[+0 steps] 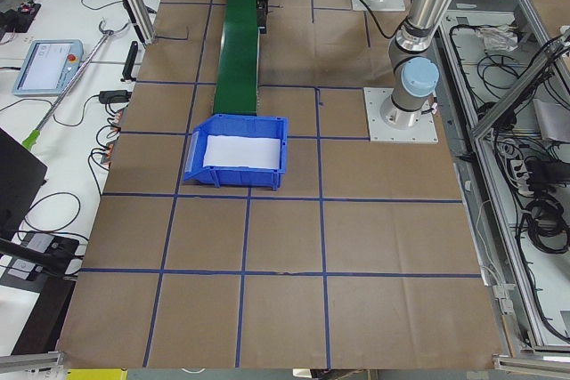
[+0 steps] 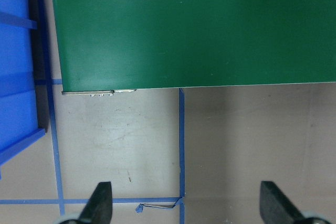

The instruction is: Transport two buttons from left to right

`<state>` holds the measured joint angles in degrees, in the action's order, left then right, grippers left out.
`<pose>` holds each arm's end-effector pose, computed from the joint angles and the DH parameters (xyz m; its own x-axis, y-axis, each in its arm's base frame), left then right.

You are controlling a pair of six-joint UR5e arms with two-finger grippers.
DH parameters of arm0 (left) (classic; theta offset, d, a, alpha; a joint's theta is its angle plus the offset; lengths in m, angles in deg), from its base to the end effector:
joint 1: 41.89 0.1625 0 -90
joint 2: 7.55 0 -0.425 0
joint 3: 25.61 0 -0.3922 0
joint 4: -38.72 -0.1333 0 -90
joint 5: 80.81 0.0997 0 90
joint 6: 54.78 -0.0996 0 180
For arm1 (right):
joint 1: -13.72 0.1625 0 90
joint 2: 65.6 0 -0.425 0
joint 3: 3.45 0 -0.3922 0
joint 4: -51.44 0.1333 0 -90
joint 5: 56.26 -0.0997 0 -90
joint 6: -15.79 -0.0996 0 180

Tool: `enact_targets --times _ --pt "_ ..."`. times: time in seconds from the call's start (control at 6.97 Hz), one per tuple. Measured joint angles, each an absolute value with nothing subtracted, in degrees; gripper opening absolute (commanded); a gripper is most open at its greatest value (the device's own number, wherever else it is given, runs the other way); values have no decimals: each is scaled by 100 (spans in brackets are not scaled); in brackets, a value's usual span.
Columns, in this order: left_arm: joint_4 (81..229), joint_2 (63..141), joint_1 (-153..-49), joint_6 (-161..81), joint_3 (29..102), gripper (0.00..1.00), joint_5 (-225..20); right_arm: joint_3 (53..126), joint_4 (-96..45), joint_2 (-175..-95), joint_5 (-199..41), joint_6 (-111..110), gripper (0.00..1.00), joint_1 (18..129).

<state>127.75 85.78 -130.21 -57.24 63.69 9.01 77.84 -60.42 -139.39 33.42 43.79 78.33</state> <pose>-0.1185 -0.5169 0.4663 -0.9999 0.0135 0.0044 0.0136 0.9995 0.0288 -0.1487 -0.6254 0.4477 -0.9932 -0.0334 0.1117 -0.0576 0.9735 -0.2215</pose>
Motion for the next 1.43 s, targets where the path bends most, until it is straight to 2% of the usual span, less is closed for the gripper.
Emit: enact_targets --times 0.29,0.86,1.15,1.43 --pt "12775 8579 -13022 -5722 6369 100 901 7787 -5308 -14530 3318 4163 100 8302" --pt "12776 8579 -13020 -5716 6365 100 901 7884 -4189 -14910 3359 1366 100 10316" --pt "12775 8579 -13019 -5715 6368 100 901 8239 -4001 -15109 3367 933 100 10863" --pt "12775 8579 -13021 -5710 6369 100 901 8828 -4022 -15647 3376 938 100 10910"
